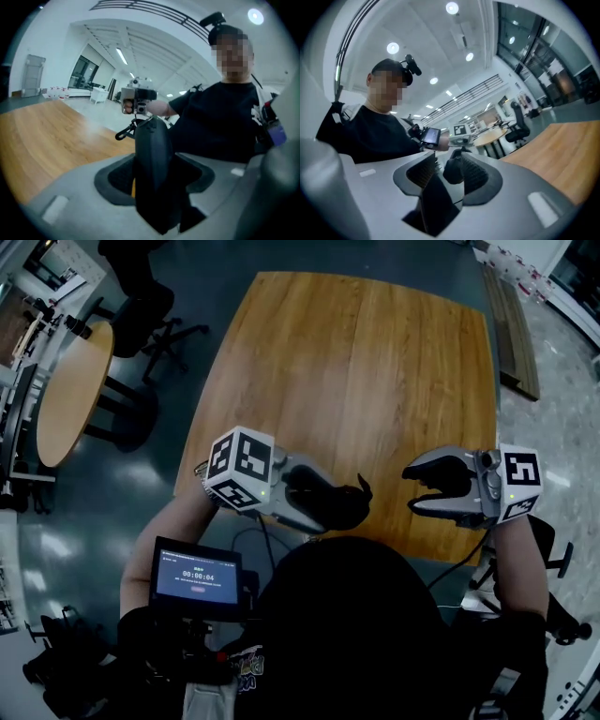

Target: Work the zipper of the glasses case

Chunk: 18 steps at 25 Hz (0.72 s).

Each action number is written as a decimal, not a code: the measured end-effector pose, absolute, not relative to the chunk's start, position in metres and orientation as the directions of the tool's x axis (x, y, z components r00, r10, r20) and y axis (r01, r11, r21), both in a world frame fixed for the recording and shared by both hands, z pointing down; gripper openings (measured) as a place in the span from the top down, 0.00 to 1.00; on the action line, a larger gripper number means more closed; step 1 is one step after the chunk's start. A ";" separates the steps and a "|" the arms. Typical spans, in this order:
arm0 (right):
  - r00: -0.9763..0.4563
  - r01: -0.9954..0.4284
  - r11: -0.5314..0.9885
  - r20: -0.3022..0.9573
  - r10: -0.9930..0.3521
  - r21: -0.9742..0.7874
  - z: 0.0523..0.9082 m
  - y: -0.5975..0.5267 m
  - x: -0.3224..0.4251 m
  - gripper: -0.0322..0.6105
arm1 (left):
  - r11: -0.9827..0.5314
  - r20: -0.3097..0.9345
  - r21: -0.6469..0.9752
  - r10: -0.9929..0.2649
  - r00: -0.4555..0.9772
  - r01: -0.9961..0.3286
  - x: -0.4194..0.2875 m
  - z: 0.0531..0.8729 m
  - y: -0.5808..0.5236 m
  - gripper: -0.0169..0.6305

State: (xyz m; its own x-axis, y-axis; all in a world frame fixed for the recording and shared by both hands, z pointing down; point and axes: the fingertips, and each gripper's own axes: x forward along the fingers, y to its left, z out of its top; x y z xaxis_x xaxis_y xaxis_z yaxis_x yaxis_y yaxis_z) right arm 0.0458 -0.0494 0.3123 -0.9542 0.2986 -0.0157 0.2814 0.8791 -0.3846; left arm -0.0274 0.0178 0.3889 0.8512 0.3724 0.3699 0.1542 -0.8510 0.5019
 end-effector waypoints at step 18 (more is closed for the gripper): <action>-0.575 0.468 0.454 0.129 0.808 -0.758 0.356 0.006 -0.022 0.75 | -0.851 0.628 0.447 0.517 0.581 0.275 -0.024 0.394 0.049 0.58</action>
State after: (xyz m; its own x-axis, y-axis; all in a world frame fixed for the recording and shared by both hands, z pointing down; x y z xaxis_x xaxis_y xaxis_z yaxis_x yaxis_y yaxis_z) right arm -0.0218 0.0062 0.3560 -0.5753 0.8077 0.1290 0.4680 0.4543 -0.7580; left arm -0.0244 0.0486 0.3937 0.5811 0.5175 0.6281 0.2749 -0.8513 0.4470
